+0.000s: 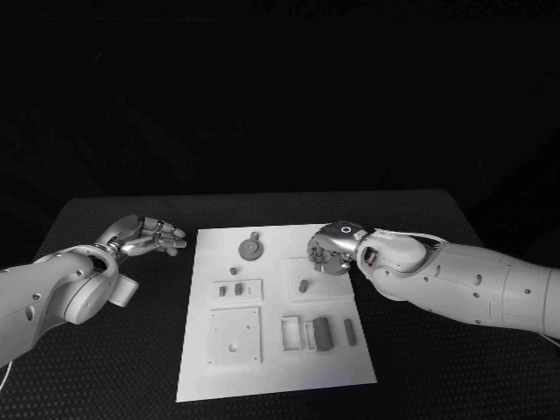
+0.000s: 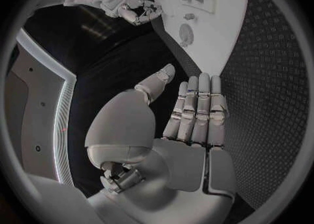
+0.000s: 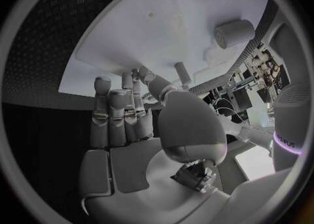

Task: Assemble the parts on the task board

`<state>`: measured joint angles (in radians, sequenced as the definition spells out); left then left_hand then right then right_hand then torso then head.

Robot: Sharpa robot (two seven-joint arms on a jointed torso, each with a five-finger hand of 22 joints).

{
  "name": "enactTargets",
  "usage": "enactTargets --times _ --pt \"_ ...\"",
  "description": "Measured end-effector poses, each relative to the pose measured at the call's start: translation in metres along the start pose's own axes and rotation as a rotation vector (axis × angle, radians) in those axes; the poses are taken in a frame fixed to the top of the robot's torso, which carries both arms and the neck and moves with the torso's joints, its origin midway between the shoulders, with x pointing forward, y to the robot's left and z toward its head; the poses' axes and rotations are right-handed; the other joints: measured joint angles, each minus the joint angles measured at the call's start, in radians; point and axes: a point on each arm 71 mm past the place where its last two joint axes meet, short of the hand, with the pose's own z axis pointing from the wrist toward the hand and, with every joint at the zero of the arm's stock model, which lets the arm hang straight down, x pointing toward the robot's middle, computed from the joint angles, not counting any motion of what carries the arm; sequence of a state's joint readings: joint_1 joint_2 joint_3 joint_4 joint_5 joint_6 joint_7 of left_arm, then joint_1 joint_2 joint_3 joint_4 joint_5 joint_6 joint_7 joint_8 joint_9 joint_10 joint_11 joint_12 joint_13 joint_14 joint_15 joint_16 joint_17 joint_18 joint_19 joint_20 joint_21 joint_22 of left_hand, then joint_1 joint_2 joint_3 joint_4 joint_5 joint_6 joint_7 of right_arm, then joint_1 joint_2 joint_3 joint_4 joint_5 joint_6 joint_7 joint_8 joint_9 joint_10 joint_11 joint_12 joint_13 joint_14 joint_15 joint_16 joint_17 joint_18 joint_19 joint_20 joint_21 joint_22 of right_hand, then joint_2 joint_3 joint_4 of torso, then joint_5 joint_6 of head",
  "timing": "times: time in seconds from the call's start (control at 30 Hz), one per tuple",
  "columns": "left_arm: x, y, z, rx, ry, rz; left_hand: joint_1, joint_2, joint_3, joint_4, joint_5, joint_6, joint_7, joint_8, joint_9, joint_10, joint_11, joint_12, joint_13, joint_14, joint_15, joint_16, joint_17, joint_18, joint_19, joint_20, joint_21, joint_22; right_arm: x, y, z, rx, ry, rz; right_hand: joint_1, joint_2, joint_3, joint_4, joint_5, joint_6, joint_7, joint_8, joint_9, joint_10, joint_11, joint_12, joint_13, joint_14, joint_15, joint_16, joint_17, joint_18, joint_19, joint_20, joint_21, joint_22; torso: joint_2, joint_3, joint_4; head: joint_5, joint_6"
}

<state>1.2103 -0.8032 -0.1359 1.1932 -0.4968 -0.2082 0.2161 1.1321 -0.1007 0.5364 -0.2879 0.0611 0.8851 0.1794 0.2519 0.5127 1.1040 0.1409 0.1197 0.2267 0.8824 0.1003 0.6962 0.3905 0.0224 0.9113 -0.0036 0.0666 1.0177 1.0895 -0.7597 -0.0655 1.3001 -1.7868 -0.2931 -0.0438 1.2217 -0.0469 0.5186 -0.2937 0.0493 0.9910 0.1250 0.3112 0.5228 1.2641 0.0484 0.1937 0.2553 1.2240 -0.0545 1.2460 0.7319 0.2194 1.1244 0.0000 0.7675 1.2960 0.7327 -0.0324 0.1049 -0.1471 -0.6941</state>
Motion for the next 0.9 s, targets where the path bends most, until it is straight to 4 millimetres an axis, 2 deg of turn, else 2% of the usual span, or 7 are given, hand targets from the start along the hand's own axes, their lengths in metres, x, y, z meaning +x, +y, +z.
enactTargets --times 0.4,0.63,0.9 --pt "0.0002 0.0001 0.0000 -0.002 0.003 -0.001 0.000 0.000 0.000 0.000 0.000 0.000 0.000 0.000 -0.001 0.000 0.000 0.000 -0.002 0.000 0.000 -0.004 0.002 0.000 0.000 0.000 0.000 -0.002 0.0011 0.0015 -0.0007 0.003 -0.002 -0.024 0.015 0.003 0.000 0.000 -0.003 0.023 -0.008 0.005 0.003 0.026 -0.013 0.004 0.011 0.010 -0.017 0.004 0.009 0.000 0.014 -0.007 0.009 0.008 0.000 0.0000 0.0003 0.001 -0.003" --pt "0.0003 0.0001 0.0000 -0.002 0.003 -0.001 0.000 0.000 0.000 0.000 0.000 0.000 0.000 0.000 -0.001 -0.004 0.004 0.000 -0.002 0.000 0.000 -0.004 0.003 0.000 0.000 0.000 0.000 -0.003 0.0017 0.0023 -0.0016 0.003 -0.008 -0.031 0.015 0.003 -0.001 0.001 -0.003 0.032 -0.014 0.011 0.006 0.038 -0.017 0.004 0.009 0.014 -0.021 0.004 0.014 -0.003 0.021 -0.010 0.013 0.012 0.000 0.0004 0.0000 0.001 -0.003" --pt "0.0000 0.0003 0.0000 -0.003 0.002 -0.001 0.000 0.000 0.000 0.000 0.000 0.000 0.000 0.000 -0.002 -0.004 0.004 0.000 -0.003 0.002 -0.002 -0.004 0.004 0.000 0.000 0.000 0.000 -0.004 0.0024 0.0034 -0.0029 0.004 -0.022 -0.036 0.016 0.002 -0.001 0.001 -0.003 0.035 -0.011 0.011 0.008 0.045 -0.016 0.004 0.015 0.016 -0.019 0.008 0.016 -0.004 0.024 -0.013 0.013 0.012 0.000 0.0005 -0.0001 0.000 -0.002"
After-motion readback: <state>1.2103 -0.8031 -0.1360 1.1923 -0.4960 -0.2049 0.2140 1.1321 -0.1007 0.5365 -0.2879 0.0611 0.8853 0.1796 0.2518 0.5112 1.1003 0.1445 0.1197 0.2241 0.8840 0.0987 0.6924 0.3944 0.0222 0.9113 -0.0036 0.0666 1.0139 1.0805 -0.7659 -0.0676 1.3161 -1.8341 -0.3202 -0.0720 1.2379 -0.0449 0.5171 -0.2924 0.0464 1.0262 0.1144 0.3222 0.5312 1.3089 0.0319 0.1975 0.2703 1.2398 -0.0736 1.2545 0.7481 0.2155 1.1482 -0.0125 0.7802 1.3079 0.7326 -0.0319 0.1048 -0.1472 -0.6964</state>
